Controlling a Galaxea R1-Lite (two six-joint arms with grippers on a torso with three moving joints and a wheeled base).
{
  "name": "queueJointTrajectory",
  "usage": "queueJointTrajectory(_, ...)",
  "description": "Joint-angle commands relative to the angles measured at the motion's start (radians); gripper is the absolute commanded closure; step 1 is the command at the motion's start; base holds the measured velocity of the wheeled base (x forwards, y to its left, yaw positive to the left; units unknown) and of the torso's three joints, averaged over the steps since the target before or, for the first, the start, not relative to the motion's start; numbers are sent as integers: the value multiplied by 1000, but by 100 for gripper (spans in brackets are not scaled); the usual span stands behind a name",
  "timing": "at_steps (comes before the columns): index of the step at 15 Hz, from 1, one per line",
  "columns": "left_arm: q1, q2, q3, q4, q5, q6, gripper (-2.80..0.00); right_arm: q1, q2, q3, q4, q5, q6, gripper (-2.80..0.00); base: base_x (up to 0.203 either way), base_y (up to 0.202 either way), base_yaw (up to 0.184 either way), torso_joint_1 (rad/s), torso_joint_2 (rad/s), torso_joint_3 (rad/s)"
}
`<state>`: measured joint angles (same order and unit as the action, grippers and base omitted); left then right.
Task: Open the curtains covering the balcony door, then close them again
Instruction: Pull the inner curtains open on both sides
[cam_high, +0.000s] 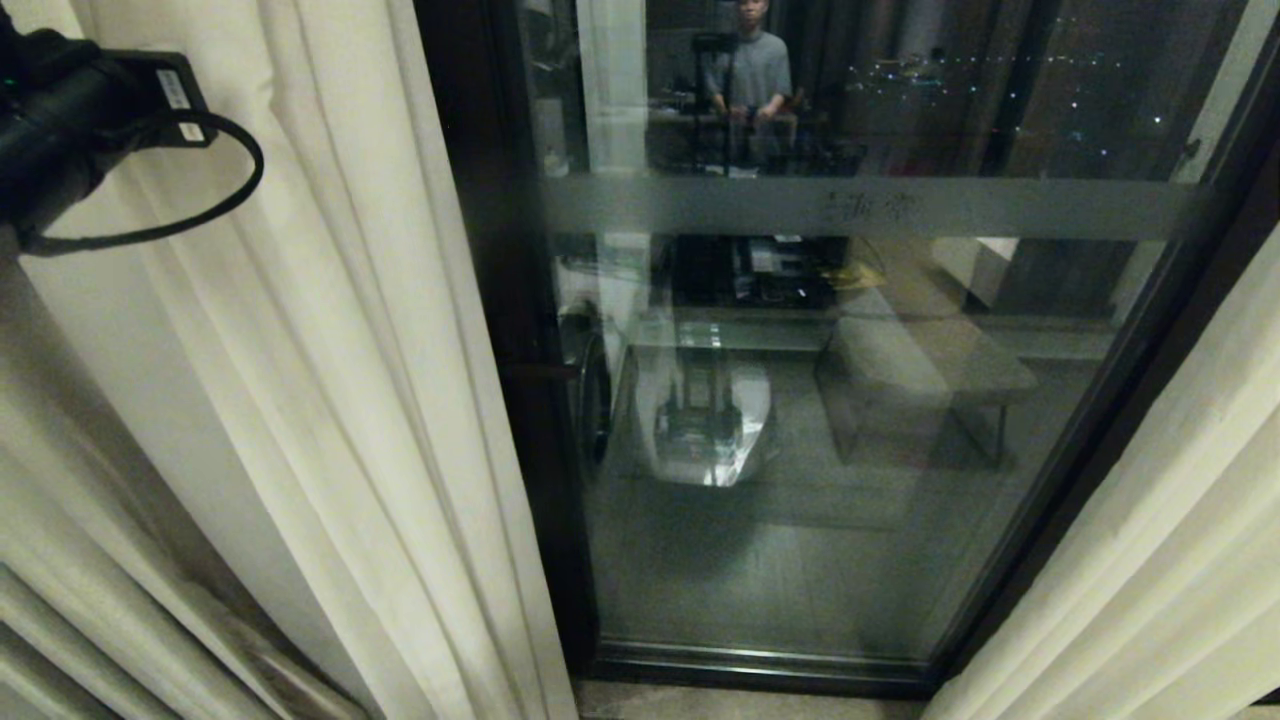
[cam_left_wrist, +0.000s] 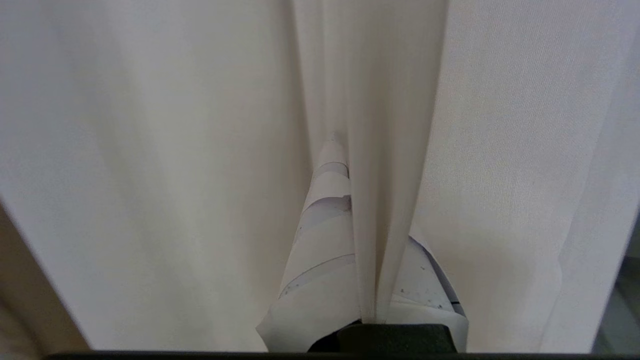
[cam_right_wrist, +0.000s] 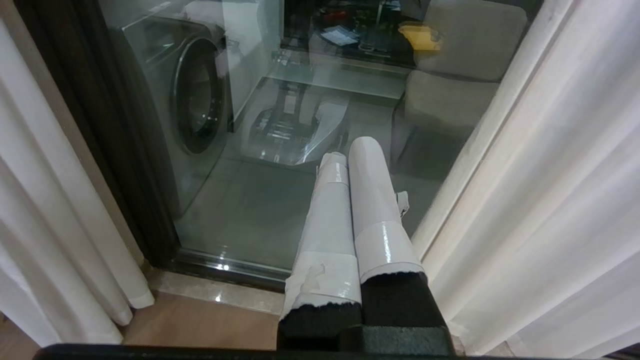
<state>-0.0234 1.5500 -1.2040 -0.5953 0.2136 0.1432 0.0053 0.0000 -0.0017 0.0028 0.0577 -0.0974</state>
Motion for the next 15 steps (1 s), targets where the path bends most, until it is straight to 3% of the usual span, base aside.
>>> queueJointTrajectory(1, -1, 2, 15, -4, 2, -1, 0, 1, 2, 0, 0, 1, -1, 0, 0, 0, 0, 0, 0, 0)
queueJointTrajectory(9, -3, 11, 6, -4, 0, -20, 0, 1, 2, 0, 0, 1, -1, 0, 0, 0, 0, 0, 0, 0)
queueJointTrajectory(15, 5, 129, -183, 11, -12, -29, 0, 1, 2, 0, 0, 1, -1, 0, 0, 0, 0, 0, 0, 0)
